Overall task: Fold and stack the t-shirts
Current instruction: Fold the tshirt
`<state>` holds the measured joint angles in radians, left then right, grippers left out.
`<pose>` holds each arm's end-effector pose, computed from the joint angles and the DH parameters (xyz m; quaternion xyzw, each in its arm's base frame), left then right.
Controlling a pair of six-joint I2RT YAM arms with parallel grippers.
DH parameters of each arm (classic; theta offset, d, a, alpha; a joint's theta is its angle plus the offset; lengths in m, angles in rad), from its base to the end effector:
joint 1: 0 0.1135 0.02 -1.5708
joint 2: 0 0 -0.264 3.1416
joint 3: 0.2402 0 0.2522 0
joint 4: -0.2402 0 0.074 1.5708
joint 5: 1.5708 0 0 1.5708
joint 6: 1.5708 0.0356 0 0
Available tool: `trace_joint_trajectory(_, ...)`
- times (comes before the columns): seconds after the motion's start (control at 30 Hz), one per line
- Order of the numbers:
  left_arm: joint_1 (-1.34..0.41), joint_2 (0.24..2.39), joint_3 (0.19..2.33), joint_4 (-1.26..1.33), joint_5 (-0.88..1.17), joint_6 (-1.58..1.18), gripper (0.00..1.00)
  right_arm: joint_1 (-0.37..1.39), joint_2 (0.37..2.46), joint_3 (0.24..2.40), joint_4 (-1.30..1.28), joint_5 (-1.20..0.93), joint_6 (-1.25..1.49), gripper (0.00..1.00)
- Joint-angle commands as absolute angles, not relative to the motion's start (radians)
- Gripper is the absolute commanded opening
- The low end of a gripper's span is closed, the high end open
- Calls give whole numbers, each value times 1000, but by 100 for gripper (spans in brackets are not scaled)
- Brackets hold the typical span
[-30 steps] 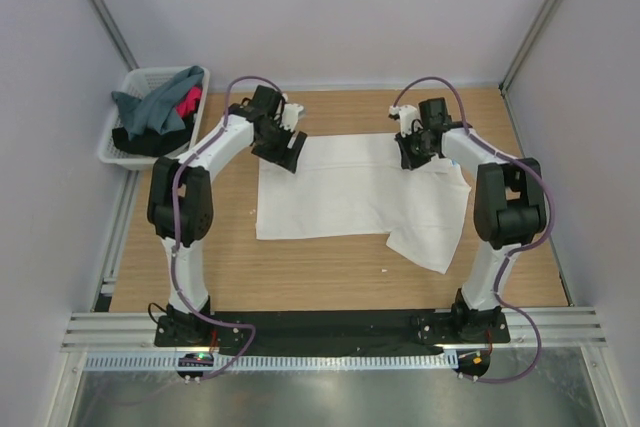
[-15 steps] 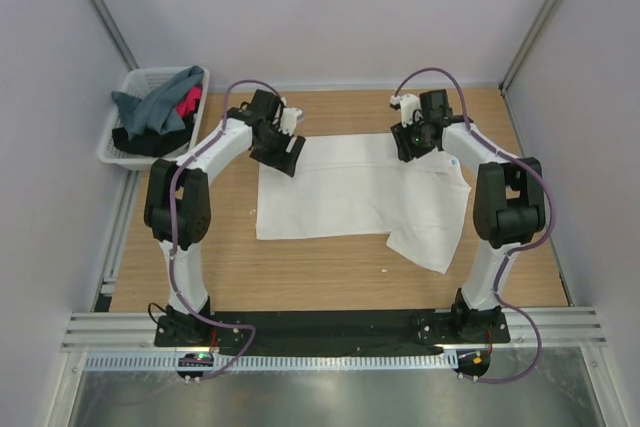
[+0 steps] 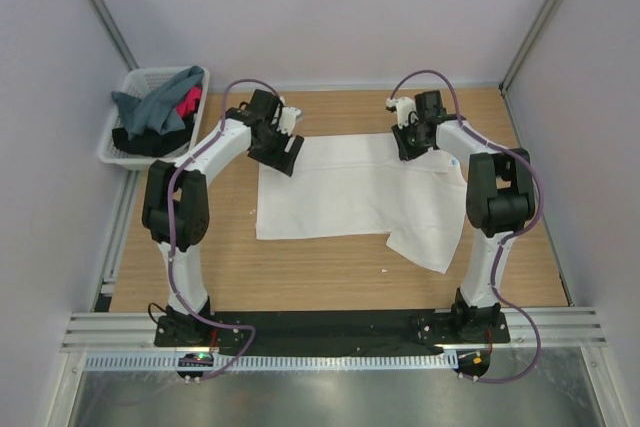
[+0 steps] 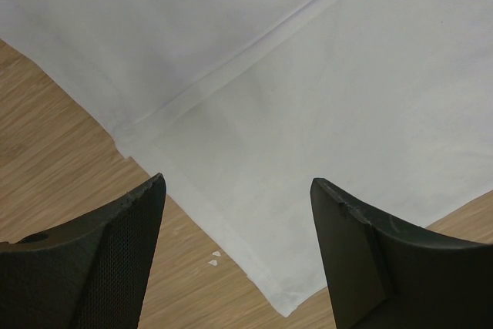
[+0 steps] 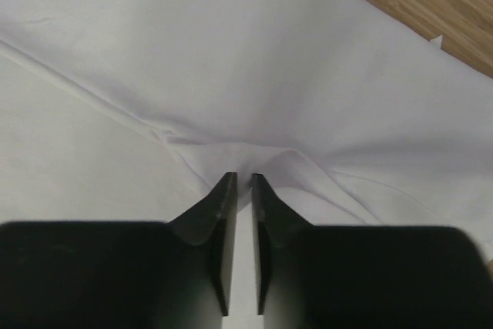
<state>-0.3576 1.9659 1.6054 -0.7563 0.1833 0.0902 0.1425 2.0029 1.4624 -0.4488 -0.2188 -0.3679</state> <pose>0.3910 -0.1530 0.2289 0.2355 0.9415 -0.1183 0.2102 0.4257 0.0689 0.1878 -0.2707 0.9136 0.0719 0.2949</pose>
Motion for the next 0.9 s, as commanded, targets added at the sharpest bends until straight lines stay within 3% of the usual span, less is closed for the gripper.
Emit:
trace_joint_trajectory(0.0,-356,1919,1618,-730,178,104,77,147,1965,1482,-453,-245,-376,13)
trace_joint_trajectory(0.1,-356,1921,1620,-730,183,104,77,149,1944,1460,-453,-245,-377,1)
trace_joint_trajectory(0.37,-354,1910,1615,-726,186,106,77,161,1830,1376,-462,-258,-364,1)
trace_joint_trajectory(0.43,-354,1904,1612,-724,190,100,77,163,1818,1350,-450,-241,-353,22)
trace_joint_trajectory(0.5,-354,1901,1608,-723,192,100,77,163,1818,1344,-442,-227,-351,36)
trace_joint_trajectory(0.87,-354,1873,1575,-719,169,109,77,161,1919,1417,-434,-221,-354,39)
